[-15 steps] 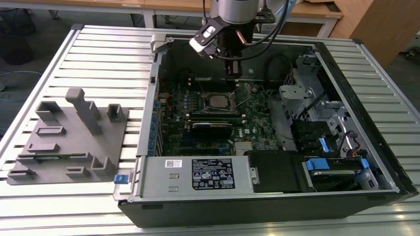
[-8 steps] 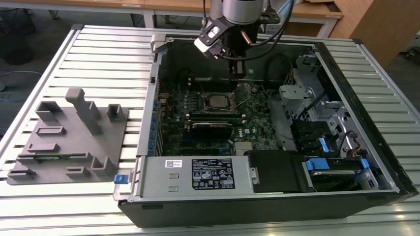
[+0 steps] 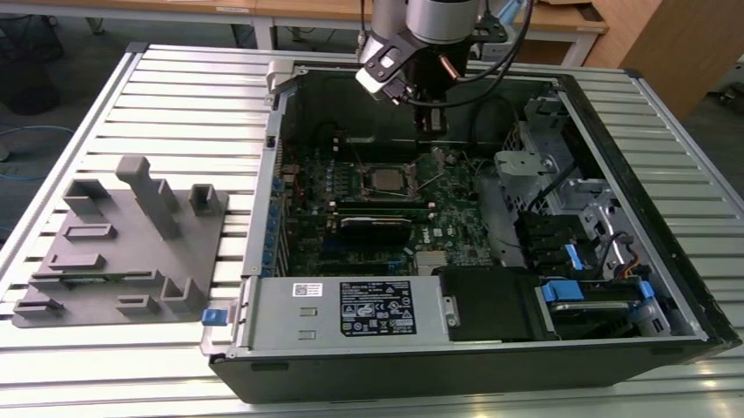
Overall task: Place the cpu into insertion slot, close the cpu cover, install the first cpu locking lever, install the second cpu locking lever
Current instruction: 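Close the cpu cover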
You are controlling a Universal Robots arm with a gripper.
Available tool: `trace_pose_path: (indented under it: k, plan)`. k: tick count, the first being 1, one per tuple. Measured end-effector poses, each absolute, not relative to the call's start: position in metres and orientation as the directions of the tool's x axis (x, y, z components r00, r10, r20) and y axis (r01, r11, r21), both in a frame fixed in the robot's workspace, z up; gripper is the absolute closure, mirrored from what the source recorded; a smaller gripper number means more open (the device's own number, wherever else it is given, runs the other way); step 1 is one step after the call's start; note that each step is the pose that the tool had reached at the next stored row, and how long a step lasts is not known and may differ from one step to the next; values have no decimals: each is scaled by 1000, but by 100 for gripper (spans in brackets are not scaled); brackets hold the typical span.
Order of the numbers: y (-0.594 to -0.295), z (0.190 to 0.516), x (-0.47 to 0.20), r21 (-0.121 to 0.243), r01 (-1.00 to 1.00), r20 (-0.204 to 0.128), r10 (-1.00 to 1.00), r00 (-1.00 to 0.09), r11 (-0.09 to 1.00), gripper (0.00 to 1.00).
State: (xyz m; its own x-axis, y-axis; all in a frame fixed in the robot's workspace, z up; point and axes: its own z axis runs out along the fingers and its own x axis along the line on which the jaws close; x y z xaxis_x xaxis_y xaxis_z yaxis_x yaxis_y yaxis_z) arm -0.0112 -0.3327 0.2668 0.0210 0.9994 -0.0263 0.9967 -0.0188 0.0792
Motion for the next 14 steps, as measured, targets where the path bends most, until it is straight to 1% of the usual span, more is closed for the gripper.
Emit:
trace_pose_path:
  k: [14]
  plan:
    - [-333,267,6,79,997,-27,999,21,-19,89]
